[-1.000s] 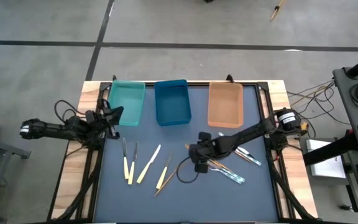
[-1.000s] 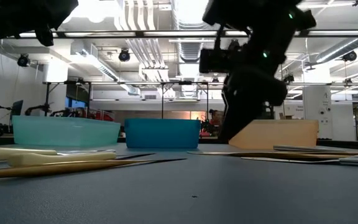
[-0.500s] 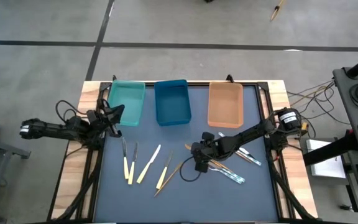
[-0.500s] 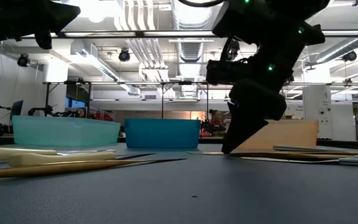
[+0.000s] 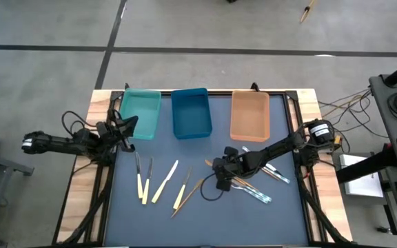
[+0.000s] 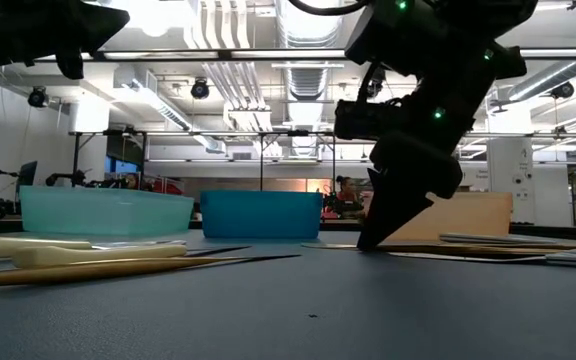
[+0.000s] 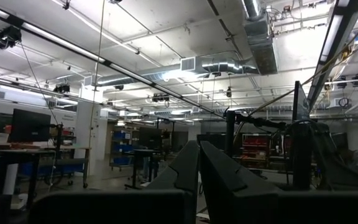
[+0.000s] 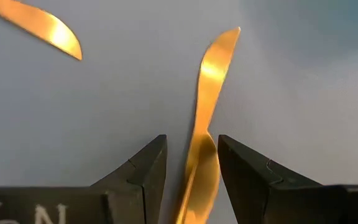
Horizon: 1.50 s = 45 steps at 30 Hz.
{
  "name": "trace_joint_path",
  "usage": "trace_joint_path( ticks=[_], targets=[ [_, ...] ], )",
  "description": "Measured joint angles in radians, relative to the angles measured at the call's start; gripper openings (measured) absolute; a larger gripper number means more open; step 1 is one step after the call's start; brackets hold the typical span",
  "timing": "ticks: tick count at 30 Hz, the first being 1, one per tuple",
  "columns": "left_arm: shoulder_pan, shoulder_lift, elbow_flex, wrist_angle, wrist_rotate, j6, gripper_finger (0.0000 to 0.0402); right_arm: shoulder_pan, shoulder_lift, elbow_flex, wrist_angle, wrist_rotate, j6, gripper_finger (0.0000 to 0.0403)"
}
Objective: Sort silverware by color (type)
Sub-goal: Put the gold table knife into the blue bin
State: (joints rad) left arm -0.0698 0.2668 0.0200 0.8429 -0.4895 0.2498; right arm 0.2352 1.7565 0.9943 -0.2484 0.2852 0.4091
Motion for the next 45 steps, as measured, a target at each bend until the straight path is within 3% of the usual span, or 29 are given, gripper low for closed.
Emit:
trace_joint_path(
  ticks=[13,27,45],
  targets=[
    [0.000,0.000,0.000,0.000,0.000,0.000,0.0000,-0.001,0.000,-0.014,0.012,-0.021,0.054,0.0130],
    [0.000,0.000,0.000,0.000,0.000,0.000,0.0000,-0.003,-0.001,-0.054,0.110,-0.020,0.055,0.0014],
    [0.000,0.000,0.000,0.001,0.000,0.000,0.0000,-0.025,-0.005,-0.002,0.156,-0.016,0.121,0.0008]
  ],
)
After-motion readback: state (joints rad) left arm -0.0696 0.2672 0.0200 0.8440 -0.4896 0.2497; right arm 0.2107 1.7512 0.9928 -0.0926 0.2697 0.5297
